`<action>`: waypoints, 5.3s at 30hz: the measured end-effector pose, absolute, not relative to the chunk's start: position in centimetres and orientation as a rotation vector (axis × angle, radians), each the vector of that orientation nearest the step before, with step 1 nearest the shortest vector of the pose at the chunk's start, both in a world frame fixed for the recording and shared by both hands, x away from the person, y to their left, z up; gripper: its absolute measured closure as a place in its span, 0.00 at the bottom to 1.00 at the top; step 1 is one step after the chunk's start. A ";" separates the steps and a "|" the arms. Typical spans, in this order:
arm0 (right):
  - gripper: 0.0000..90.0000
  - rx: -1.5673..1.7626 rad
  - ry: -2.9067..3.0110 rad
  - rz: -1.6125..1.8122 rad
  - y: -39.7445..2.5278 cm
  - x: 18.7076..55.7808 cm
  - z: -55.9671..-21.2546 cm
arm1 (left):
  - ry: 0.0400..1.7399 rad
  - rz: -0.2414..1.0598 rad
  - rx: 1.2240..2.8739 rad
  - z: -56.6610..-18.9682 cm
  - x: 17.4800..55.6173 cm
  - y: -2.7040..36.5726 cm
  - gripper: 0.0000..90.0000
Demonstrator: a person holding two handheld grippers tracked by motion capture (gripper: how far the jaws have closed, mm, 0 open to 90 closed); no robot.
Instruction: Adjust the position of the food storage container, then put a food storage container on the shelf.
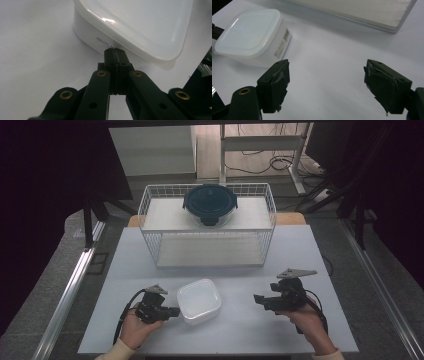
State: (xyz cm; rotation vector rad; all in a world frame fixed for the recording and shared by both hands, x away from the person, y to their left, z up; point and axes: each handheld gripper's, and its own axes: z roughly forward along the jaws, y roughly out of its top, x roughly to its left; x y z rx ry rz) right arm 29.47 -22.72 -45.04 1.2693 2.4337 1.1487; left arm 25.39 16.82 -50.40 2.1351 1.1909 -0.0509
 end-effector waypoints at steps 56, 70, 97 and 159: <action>0.23 1.286 2.410 1.146 -23.1 29.5 -45.0 | 1.152 -0.071 2.166 -50.1 28.7 15.9 1.00; 0.23 1.292 2.399 1.154 -23.3 29.4 -44.8 | 1.024 -0.127 2.218 -49.9 26.2 12.4 1.00; 0.23 1.284 2.407 1.150 -23.4 29.3 -44.9 | 1.146 -0.038 1.984 -48.0 25.5 13.9 0.53; 0.62 1.595 2.550 1.420 -19.7 26.0 -49.1 | 1.204 -0.566 1.766 -51.3 26.5 12.0 0.66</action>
